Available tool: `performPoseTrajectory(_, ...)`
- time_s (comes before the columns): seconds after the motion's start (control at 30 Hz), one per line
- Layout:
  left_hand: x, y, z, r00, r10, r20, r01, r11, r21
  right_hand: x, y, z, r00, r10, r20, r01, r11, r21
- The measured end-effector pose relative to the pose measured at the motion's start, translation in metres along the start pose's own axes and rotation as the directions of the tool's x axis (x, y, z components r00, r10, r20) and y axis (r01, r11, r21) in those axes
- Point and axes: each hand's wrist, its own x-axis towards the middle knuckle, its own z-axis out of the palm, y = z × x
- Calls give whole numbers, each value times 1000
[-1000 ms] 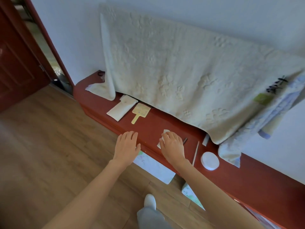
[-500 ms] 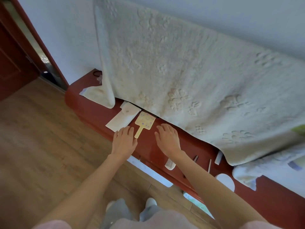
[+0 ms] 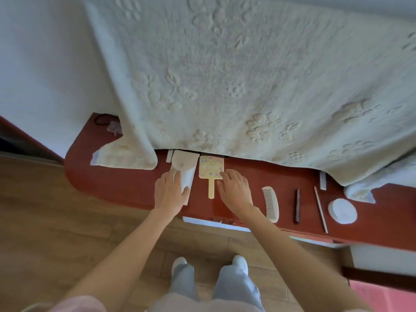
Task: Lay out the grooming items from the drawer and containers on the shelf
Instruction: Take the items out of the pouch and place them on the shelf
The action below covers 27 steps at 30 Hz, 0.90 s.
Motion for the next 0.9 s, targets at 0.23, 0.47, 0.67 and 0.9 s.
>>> performPoseTrajectory(0.23,11,-13,21,975,-151,161,150,989,16,-15,-12,17,996,84,0,-84,996,-5)
performPoseTrajectory(0.47,16,-12,36,969,-231,90,245,946,-210,-24,-3,27,998,49,-29,-50,998,-25)
performPoseTrajectory(0.67,17,-17,30,911,-358,205,413,802,-431,-27,0,26,1000,12,-24,-12,1000,-18)
performPoseTrajectory(0.9,10,-23,22,907,-352,231,420,729,-541,-24,-5,19,999,-18,-32,18,1000,-6)
